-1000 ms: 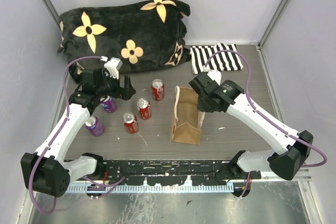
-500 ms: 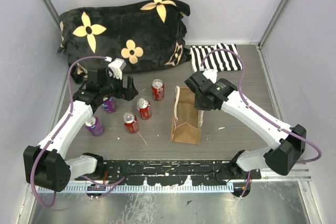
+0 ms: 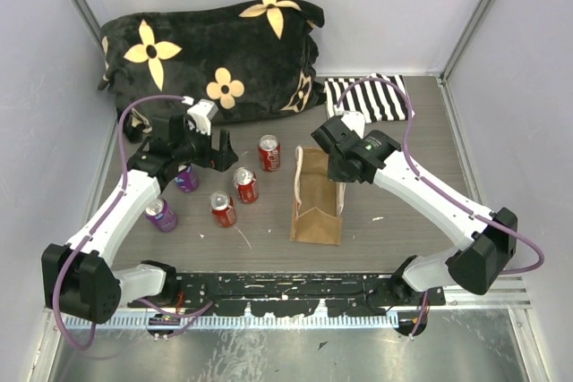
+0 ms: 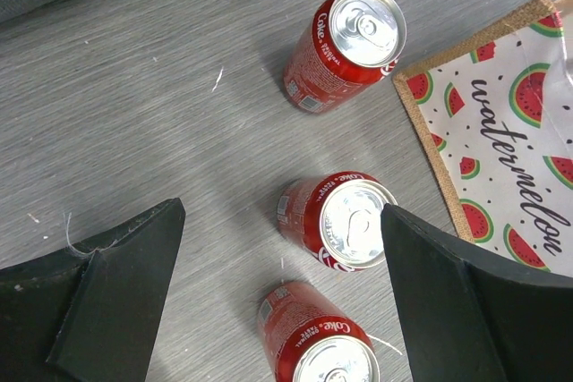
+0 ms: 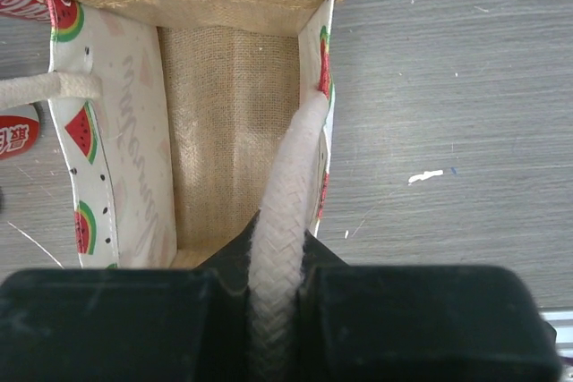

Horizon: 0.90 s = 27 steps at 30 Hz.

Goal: Place the beverage into the canvas bag

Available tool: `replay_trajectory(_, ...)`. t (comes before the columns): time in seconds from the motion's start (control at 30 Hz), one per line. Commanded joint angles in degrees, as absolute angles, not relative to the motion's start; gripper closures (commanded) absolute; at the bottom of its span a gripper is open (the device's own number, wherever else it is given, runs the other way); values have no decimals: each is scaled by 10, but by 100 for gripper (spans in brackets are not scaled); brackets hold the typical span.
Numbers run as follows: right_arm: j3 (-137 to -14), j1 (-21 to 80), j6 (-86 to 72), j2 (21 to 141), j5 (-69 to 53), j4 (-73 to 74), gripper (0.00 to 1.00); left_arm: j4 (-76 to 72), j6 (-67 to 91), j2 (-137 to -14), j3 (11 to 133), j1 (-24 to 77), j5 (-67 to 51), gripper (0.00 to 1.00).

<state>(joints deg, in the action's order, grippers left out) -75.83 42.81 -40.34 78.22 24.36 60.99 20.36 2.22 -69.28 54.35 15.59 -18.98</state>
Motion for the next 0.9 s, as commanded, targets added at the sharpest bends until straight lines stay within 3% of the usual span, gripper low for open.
replay_trajectory(0.0,-801,431,-382,795,259,579,87,179,25,-701,562,160,-199,2)
replay_trajectory(0.2,-799,431,-379,791,279,592,75,171,25,-718,571,166,-202,2)
replay_trajectory(0.33,-804,431,-375,787,280,601,41,164,21,-738,582,175,-203,2)
replay_trajectory(0.5,-805,431,-384,765,294,615,19,156,3,-783,618,193,-192,2)
replay_trajectory(0.63,-803,431,-391,744,302,622,11,167,-13,-829,664,205,-189,2)
replay_trajectory(0.87,-809,431,-414,712,320,649,8,192,-41,-903,732,246,-206,2)
